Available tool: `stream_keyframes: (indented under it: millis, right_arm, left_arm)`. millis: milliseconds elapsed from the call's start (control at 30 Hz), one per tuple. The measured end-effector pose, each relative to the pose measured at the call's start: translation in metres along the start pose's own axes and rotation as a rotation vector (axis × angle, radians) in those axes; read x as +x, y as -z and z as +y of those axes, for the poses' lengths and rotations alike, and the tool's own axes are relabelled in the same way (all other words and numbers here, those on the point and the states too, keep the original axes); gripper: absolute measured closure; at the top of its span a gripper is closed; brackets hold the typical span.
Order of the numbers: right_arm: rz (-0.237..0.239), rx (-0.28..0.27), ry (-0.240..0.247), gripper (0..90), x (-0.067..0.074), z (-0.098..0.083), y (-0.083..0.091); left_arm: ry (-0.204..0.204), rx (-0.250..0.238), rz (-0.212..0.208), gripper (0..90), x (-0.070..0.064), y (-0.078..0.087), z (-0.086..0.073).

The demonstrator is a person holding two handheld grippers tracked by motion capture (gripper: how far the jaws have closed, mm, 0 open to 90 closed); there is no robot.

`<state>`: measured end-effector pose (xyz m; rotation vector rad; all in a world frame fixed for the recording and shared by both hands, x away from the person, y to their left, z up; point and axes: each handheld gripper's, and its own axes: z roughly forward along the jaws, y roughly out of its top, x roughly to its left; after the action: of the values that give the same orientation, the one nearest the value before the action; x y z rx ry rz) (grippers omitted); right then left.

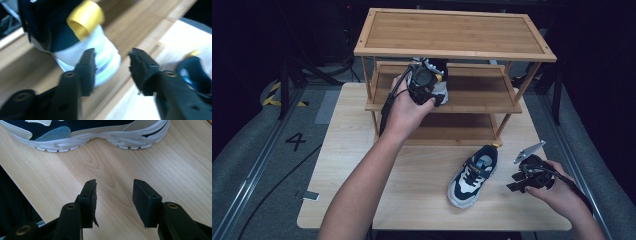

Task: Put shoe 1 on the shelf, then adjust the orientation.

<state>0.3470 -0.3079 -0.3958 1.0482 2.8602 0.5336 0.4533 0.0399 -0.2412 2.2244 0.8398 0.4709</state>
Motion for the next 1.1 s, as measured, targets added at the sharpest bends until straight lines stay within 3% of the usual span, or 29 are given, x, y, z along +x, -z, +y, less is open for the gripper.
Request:
stream_keyframes:
  millis: [167,300,433,533,600,700,833,933,1033,1100]
  right_arm:
    - [-0.009,-0.008,-0.004,55.4,-0.001,0.001,0.003]
    - [-0.006,-0.03,0.003,57.0,0.001,0.003,0.008]
    - [-0.015,-0.029,0.04,61.0,0.006,0.006,0.011]
    - [-0.032,-0.019,0.067,65.5,0.011,0.01,0.011]
    - [-0.03,-0.001,0.1,69.0,0.016,0.014,0.009]
    - [-0.02,0.017,0.128,71.3,0.022,0.019,0.007]
    - [0.003,0.033,0.163,69.5,0.028,0.026,0.002]
    - [0.011,0.038,0.169,69.9,0.029,0.028,0.001]
    - [0.01,0.045,0.18,70.7,0.03,0.03,-0.001]
    - [0.026,0.044,0.186,70.6,0.034,0.033,-0.005]
  left_arm:
    - [-0.005,0.035,-0.022,39.1,-0.008,0.022,-0.014]
    - [-0.021,0.07,-0.014,36.3,-0.013,0.036,-0.031]
    - [-0.028,0.135,-0.012,33.5,-0.019,0.044,-0.052]
    - [-0.02,0.201,0.029,30.8,-0.022,0.044,-0.068]
    - [-0.02,0.247,0.027,30.0,-0.023,0.044,-0.081]
    - [0.005,0.272,0.009,27.9,-0.021,0.041,-0.097]
    - [0.057,0.371,0.052,24.3,-0.017,0.034,-0.128]
    - [0.085,0.439,0.042,21.4,-0.013,0.031,-0.148]
    - [0.132,0.43,0.047,21.0,-0.008,0.032,-0.165]
    - [0.172,0.391,0.049,19.4,-0.006,0.033,-0.174]
